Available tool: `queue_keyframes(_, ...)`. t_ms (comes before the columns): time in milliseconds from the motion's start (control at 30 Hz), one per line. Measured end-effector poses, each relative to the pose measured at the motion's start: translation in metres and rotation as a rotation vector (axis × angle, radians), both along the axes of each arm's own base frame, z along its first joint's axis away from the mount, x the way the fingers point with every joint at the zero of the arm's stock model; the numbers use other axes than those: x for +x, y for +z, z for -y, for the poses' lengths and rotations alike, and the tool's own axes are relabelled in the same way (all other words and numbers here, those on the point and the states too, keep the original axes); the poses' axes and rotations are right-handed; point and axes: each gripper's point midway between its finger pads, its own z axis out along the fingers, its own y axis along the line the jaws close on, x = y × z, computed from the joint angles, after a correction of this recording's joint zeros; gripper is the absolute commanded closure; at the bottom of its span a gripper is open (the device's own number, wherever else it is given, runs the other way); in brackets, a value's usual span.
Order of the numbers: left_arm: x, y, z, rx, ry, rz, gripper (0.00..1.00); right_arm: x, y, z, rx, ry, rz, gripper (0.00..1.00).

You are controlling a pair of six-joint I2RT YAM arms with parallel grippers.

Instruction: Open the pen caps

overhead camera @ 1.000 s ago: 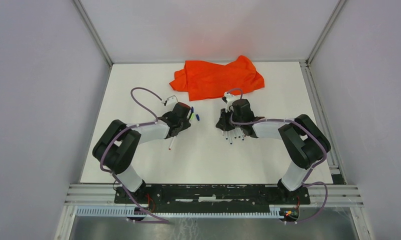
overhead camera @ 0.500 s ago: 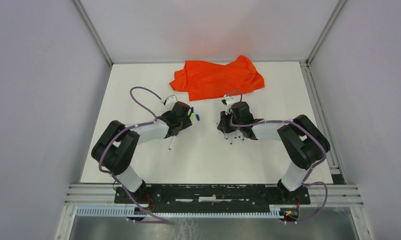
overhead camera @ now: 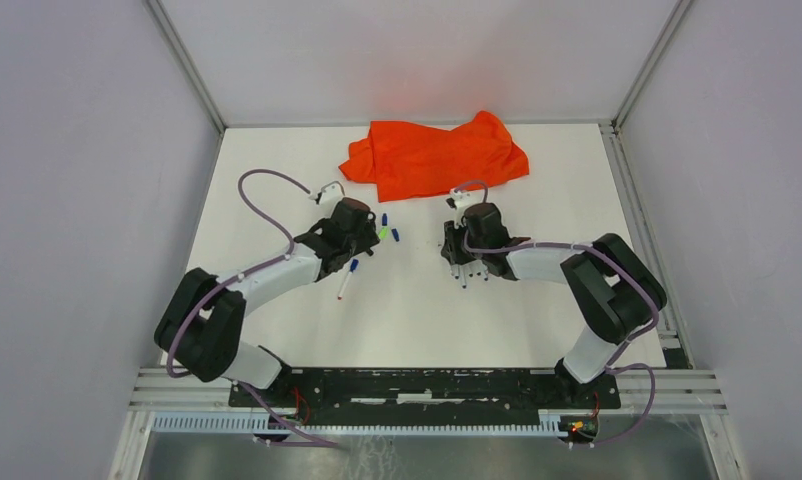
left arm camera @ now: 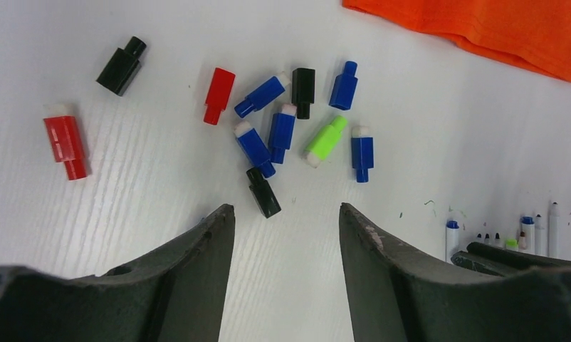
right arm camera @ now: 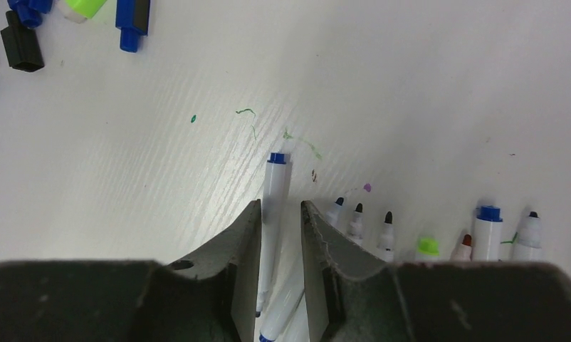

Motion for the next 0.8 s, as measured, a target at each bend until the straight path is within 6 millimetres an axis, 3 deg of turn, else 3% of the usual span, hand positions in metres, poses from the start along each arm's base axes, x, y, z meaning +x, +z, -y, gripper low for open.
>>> queue_keyframes(167,-0.013,0.012,-0.013,0.003,0.016,0.023,0.38,0.002,0.016,0.003,-0.004,-0.005,0.038,0.68)
queue_keyframes(400,-0.049,-0.020,-0.036,0.070,0.022,-0.082,0.41,0.011,0.053,-0.005,0.025,0.002,0.121,0.67)
queue_keyframes(533,-0.066,-0.031,-0.038,0.110,0.006,-0.123,0.41,0.018,0.072,-0.015,0.047,0.011,0.160,0.67)
queue_keyframes(800,-0.085,-0.037,-0.033,0.136,-0.019,-0.140,0.42,0.022,0.084,-0.022,0.058,0.021,0.180,0.66)
